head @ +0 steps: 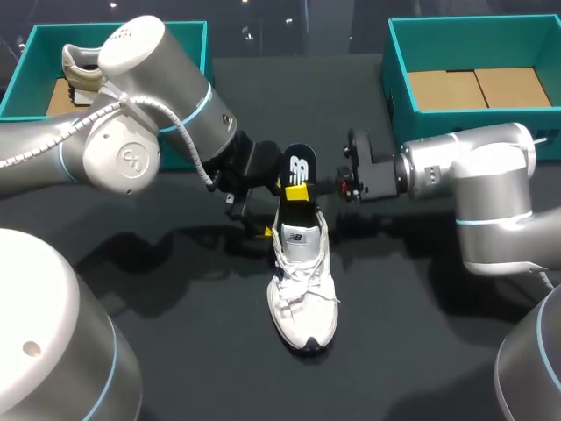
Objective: Take the shoe out of the shoebox, open the shoe tongue, remove and reinsert the insole, then place the shoe into the shoebox
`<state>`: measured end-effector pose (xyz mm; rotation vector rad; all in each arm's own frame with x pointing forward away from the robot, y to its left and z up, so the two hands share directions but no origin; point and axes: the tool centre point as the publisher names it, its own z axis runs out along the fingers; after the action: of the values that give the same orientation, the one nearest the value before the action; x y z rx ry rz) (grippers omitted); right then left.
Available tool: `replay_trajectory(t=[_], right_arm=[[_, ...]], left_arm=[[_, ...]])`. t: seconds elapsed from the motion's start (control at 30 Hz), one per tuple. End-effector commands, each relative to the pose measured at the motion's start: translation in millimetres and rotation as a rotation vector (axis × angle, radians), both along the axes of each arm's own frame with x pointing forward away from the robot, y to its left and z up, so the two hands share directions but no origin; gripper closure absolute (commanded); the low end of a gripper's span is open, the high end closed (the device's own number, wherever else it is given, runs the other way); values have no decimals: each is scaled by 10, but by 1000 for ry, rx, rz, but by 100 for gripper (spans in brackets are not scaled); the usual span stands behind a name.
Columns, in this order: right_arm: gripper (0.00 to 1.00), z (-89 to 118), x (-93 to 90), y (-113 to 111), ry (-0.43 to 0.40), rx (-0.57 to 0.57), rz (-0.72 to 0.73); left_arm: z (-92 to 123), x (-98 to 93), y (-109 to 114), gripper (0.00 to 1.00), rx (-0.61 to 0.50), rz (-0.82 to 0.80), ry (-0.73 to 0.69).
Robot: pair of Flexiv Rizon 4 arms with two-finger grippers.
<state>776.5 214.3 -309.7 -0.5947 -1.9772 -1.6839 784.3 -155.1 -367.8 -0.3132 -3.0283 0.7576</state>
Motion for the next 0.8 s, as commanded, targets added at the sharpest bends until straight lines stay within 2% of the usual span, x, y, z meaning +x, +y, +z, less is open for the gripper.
replay_trajectory(t=[0.03,0.2,0.33,0.37,0.4,0.47,0.5,0.67,0.8], right_arm=[[100,-189,-135,24,34,-11,-5],[100,-321,-271,6,83,-29,-9],[100,-323,-310,8,89,-33,-9],[93,-310,-310,10,85,-32,-8],[75,-271,-300,10,71,-31,-9],[63,-209,-275,15,48,-29,-7],[61,-183,-263,17,38,-32,-5],[62,-33,-180,-10,-14,-51,-6],[67,38,-99,-47,-37,-62,-18]], left_arm=[[-10,-1,-7,0,-1,-1,0],[-10,-1,-7,0,-1,-1,0],[-10,-1,-7,0,-1,-1,0],[-10,-1,-7,0,-1,-1,0],[-10,-1,-7,0,-1,-1,0],[-10,-1,-7,0,-1,-1,0],[-10,-1,-7,0,-1,-1,0],[-10,-1,-7,0,-1,-1,0],[-10,-1,-7,0,-1,-1,0]])
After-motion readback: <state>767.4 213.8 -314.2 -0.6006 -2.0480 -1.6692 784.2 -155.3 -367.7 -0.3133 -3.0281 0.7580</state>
